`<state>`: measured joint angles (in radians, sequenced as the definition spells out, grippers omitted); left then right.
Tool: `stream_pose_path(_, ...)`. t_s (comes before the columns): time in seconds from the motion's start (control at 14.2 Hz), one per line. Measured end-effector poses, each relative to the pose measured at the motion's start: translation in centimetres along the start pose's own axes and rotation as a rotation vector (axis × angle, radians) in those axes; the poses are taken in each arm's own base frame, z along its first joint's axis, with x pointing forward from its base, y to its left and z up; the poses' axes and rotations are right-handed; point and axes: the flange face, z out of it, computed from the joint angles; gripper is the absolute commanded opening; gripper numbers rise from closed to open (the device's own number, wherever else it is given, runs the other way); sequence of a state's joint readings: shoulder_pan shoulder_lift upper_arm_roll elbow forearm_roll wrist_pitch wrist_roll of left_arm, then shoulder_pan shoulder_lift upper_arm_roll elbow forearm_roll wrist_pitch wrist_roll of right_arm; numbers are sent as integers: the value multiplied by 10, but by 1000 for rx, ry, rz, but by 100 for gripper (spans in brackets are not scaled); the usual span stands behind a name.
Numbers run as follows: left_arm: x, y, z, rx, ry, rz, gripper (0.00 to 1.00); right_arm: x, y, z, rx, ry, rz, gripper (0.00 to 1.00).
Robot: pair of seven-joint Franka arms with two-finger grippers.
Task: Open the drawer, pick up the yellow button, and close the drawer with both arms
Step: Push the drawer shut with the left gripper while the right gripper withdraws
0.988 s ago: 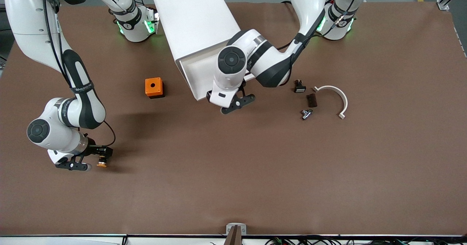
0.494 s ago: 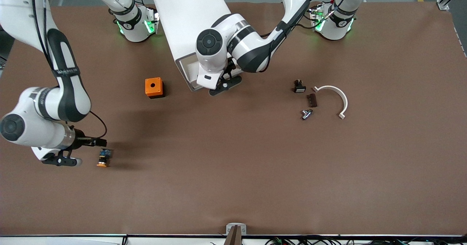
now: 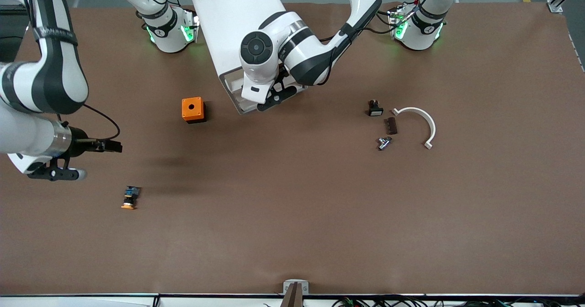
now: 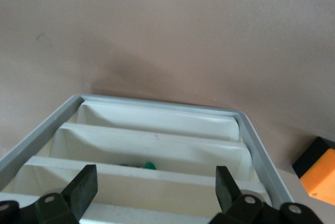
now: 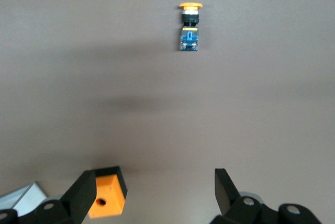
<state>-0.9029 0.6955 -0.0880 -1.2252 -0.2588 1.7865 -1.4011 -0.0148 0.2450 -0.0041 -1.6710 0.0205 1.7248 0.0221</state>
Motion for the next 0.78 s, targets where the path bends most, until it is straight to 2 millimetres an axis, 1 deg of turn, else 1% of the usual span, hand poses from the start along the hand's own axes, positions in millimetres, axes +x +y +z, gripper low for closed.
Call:
stream_pose_path(0.14, -2, 0, 2, 0, -30, -28, 99, -17, -6, -28, -1, 24, -6, 100)
stream_pose_path(0.28, -3, 0, 4, 2, -52, -47, 99, -27, -6, -45, 0, 46, -7, 100)
stream_pose_path(0.63, -9, -2, 15, 16, -125, -72, 99, -32, -2, -56, 1, 71, 0, 100)
stream_pose_path(0.78, -5, -3, 17, 19, -140, -83, 99, -35, 3, -62, 3, 83, 9, 100)
